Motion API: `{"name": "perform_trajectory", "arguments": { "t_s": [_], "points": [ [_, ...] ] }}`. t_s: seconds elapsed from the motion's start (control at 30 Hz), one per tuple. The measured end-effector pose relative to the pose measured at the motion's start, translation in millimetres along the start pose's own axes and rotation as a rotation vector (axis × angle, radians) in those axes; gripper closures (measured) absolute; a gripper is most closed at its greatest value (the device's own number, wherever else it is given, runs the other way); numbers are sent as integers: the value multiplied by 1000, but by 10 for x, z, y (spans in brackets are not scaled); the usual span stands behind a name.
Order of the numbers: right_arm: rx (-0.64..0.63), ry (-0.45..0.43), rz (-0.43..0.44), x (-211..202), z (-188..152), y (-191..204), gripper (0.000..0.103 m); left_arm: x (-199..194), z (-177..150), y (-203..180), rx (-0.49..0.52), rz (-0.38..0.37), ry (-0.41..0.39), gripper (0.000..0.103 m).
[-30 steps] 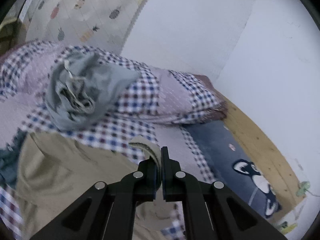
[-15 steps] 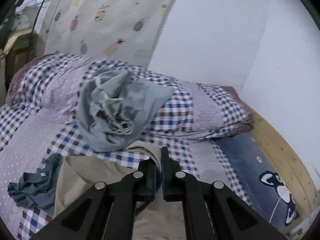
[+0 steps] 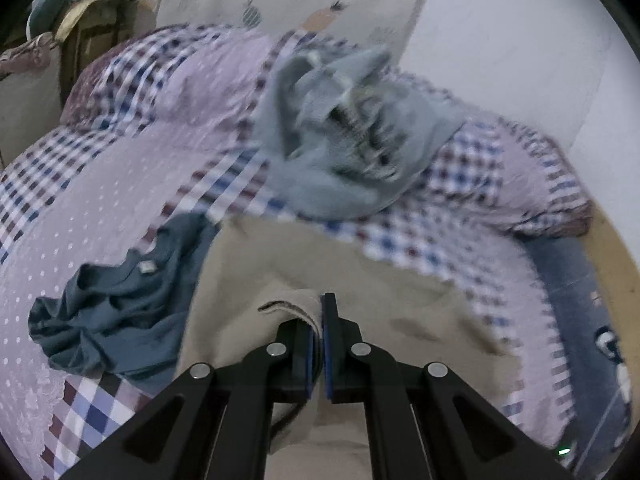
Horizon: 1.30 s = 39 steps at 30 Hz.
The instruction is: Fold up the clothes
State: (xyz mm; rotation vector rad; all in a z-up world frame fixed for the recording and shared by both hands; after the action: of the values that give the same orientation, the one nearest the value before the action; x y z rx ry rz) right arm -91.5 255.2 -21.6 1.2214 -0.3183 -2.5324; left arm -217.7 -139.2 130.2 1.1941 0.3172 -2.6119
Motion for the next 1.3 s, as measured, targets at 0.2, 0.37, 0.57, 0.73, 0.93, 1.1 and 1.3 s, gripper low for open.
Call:
{"name": "perform_trajectory", "arguments": {
  "t_s": [0.2,0.37,0.57,0.73,0.93,1.1,1.3],
  "points": [
    [2,4,3,21,32,-14,101,465,-220,241,18,59,96,100],
    [-5,4,-3,23,20,1,101,640,-351,445,-9,38,143,73],
    [-6,2,0,27,18,-7,101,512,-630,468,41,-6,99,38],
    [11,-6,25,8,20,-39,100,591,-750,321,117,59,101,39],
    [79,-41,136,-274,183,-243,78,662,-692,445,62,97,100,83],
    [38,-45,178,-313,815,-265,72,689,-696,550,66,32,93,87],
    [1,108,192,-97,1555,-363,71,749,-707,625,29,-30,90,88]
  ]
}}
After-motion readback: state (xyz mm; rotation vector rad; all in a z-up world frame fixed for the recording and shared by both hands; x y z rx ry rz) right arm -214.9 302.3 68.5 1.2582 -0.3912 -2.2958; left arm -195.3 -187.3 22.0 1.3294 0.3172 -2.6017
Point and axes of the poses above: each gripper's, at about its wrist camera, not at the fingertips, and x roughly the way its jaws point, y to its left, z to its top, the point moved 1 cm from there along x, roughly the way its jaws point, and after that the axes turned 15 degrees about z, right-handed, at the moved point
